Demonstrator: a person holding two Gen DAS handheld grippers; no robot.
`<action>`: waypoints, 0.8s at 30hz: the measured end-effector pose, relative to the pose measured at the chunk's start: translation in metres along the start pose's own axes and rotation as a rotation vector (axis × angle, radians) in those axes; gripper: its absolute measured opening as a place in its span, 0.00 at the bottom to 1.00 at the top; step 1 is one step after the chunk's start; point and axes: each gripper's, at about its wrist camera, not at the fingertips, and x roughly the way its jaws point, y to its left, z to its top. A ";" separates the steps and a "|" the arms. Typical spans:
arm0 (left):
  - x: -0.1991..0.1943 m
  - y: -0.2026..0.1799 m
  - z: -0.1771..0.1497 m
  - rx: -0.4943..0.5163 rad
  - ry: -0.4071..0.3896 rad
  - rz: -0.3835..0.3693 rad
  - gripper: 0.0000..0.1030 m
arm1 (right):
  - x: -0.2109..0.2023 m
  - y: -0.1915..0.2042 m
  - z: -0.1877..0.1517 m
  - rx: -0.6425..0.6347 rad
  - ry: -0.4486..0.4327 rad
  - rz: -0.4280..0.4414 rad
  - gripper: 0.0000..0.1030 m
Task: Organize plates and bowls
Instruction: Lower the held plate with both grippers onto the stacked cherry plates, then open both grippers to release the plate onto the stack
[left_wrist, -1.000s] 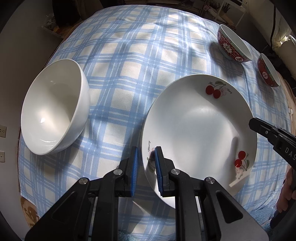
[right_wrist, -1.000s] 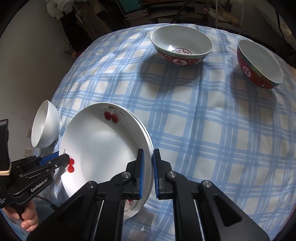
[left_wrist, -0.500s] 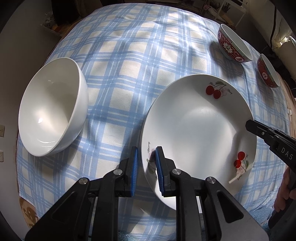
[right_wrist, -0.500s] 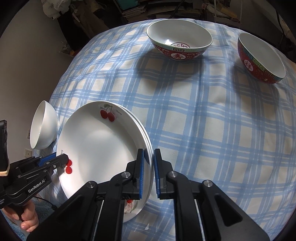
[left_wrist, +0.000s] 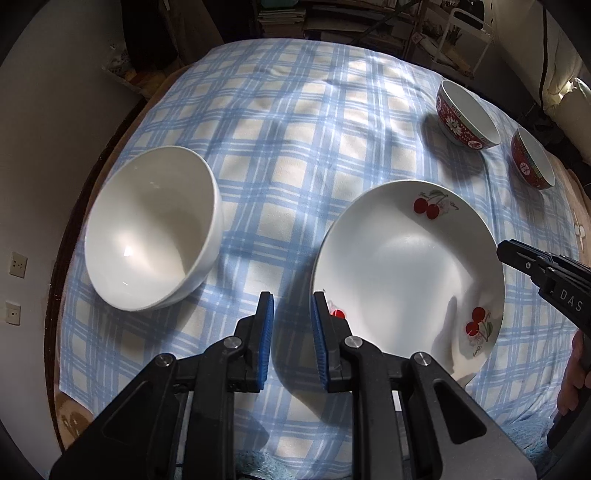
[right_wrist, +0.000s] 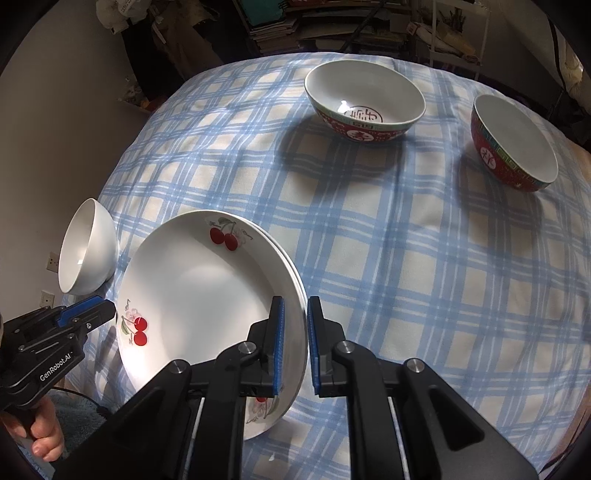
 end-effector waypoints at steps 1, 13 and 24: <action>-0.005 0.003 0.000 -0.005 -0.009 0.002 0.22 | -0.003 0.003 0.002 -0.007 -0.004 -0.001 0.16; -0.051 0.078 0.011 -0.143 -0.124 0.066 0.75 | -0.035 0.081 0.025 -0.143 -0.113 0.053 0.85; -0.043 0.152 0.022 -0.292 -0.071 0.117 0.78 | -0.016 0.143 0.047 -0.208 -0.089 0.132 0.89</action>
